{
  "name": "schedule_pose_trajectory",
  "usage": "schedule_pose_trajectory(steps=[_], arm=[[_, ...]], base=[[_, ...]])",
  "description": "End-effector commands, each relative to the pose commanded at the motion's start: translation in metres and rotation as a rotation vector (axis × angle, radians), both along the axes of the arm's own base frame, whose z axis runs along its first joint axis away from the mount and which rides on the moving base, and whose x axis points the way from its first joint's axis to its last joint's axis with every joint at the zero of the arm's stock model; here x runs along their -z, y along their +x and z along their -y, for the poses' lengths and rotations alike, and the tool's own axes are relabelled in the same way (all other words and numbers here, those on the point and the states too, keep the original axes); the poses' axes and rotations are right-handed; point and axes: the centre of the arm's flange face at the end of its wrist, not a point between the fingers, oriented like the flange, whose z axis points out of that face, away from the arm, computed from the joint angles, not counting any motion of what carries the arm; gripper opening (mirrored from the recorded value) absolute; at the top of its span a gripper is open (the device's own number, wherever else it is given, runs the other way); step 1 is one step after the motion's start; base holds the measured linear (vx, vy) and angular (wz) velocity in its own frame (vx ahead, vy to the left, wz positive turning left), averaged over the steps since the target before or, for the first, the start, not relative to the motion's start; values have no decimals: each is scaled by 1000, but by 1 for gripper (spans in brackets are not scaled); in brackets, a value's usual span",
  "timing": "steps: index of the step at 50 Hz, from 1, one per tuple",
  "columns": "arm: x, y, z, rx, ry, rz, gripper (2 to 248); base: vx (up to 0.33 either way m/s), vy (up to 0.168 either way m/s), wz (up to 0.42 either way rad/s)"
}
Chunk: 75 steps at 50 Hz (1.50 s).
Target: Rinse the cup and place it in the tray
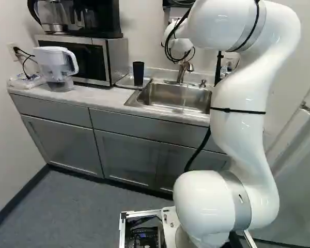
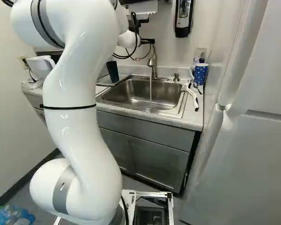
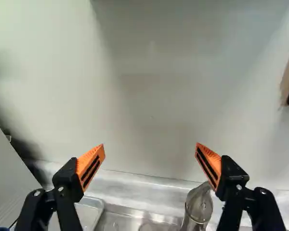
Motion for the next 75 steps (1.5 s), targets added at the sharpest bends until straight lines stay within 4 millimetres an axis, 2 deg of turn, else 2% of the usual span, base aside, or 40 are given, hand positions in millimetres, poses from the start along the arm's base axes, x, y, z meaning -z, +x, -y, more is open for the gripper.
schedule_pose_trajectory(steps=[15, 64, 75], arm=[[4, -12, -1, -8, 10, -69, 247], [-4, -106, 19, 37, 15, -102, 247], [-4, -107, 19, 38, 15, -102, 247]], base=[[0, 0, 0], [0, 0, 0], [0, 0, 0]])
